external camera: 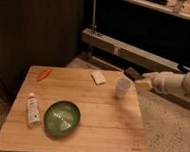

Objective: Place the eraser in the ceramic cup

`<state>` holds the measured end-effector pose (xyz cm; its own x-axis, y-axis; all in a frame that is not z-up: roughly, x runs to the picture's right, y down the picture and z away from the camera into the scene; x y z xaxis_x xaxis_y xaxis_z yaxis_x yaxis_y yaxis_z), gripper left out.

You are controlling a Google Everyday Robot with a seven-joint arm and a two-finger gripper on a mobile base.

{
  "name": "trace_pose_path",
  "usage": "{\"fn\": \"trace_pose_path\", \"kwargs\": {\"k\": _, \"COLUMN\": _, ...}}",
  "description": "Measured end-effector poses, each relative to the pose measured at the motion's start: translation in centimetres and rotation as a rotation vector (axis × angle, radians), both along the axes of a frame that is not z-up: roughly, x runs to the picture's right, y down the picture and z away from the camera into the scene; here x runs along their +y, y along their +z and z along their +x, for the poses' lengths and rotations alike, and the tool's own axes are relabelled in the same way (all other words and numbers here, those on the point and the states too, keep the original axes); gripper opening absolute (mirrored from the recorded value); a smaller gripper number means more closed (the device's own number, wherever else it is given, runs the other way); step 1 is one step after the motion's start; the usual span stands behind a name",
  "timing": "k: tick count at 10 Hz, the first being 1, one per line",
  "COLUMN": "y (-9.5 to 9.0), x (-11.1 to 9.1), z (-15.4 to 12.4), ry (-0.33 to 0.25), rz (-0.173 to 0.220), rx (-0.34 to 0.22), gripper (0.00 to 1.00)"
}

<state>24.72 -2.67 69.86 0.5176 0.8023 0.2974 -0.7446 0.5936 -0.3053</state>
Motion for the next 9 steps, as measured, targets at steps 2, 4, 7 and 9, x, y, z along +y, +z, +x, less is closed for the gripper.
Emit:
{"fn": "trace_pose_path", "kwargs": {"k": 2, "y": 1.1, "x": -0.4, "z": -0.2, "ry": -0.025, "rz": -0.05, "rx": 0.052, "gripper": 0.0}}
{"fn": "trace_pose_path", "kwargs": {"k": 4, "y": 1.6, "x": -0.1, "z": 0.4, "ry": -0.015, "rz": -0.055, "rx": 0.058, "gripper": 0.0}}
{"fn": "trace_pose_path", "kwargs": {"k": 7, "y": 3.7, "x": 0.6, "z": 0.4, "ry": 0.0, "rz": -0.051, "rx": 0.051, "gripper": 0.0}}
{"fn": "trace_pose_path", "kwargs": {"k": 9, "y": 5.1, "x": 1.2, "z": 0.5, "ry": 0.012, "rz": -0.046, "rx": 0.044, "gripper": 0.0}}
